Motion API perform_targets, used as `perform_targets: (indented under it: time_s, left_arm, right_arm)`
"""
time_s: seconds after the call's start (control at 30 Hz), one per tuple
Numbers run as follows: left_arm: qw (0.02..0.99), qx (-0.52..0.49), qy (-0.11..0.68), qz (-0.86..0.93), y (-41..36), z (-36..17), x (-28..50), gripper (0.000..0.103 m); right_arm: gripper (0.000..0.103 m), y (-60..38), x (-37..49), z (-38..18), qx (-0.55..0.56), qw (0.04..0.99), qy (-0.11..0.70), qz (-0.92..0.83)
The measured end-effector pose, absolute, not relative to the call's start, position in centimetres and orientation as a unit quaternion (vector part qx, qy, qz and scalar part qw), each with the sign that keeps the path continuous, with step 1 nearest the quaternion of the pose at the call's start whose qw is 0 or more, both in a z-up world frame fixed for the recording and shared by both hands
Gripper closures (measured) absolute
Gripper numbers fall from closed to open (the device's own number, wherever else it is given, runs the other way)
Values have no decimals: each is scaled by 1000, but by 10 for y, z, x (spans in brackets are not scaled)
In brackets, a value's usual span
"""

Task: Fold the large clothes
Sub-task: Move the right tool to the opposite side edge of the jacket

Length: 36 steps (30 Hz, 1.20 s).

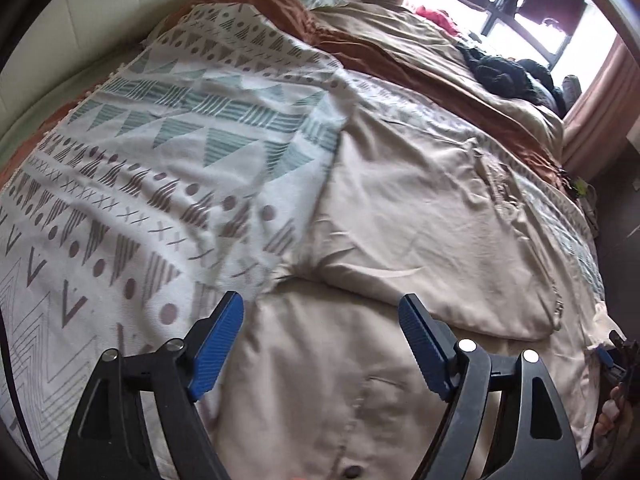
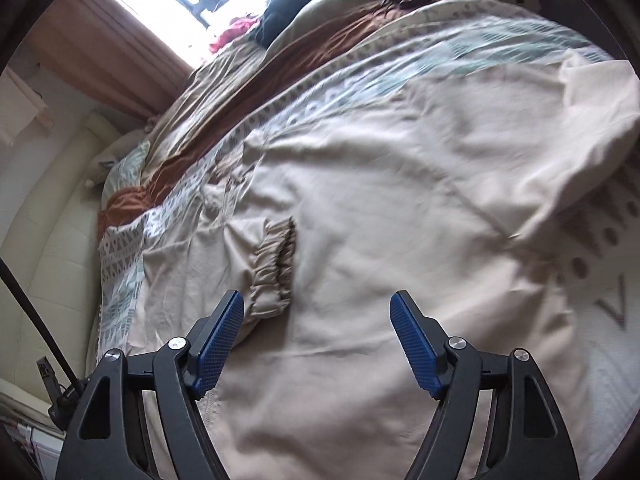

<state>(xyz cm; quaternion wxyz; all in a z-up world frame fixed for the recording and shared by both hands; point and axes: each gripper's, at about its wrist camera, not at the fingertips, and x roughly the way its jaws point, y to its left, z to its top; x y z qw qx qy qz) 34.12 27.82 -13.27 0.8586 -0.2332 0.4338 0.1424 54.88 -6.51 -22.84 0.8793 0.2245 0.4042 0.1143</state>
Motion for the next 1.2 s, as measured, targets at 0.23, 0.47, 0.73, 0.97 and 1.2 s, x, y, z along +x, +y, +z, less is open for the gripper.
perform_targets:
  time_s: [0.23, 0.47, 0.73, 0.97, 1.2]
  left_arm:
    - [873, -212, 429, 90, 221, -121, 367, 22]
    - [878, -207, 428, 52, 166, -118, 389, 22]
    - [875, -202, 440, 23, 118, -119, 413, 22]
    - [869, -186, 458, 15, 91, -132, 430, 22]
    - [859, -175, 481, 15, 77, -151, 441, 22]
  right_arm:
    - [29, -150, 506, -201, 257, 896, 358, 48]
    - [29, -215, 473, -180, 281, 904, 322, -8]
    - [39, -262, 463, -183, 313, 897, 309, -47]
    - [45, -271, 487, -201, 323, 890, 316, -52]
    - [45, -284, 520, -202, 311, 893, 317, -68]
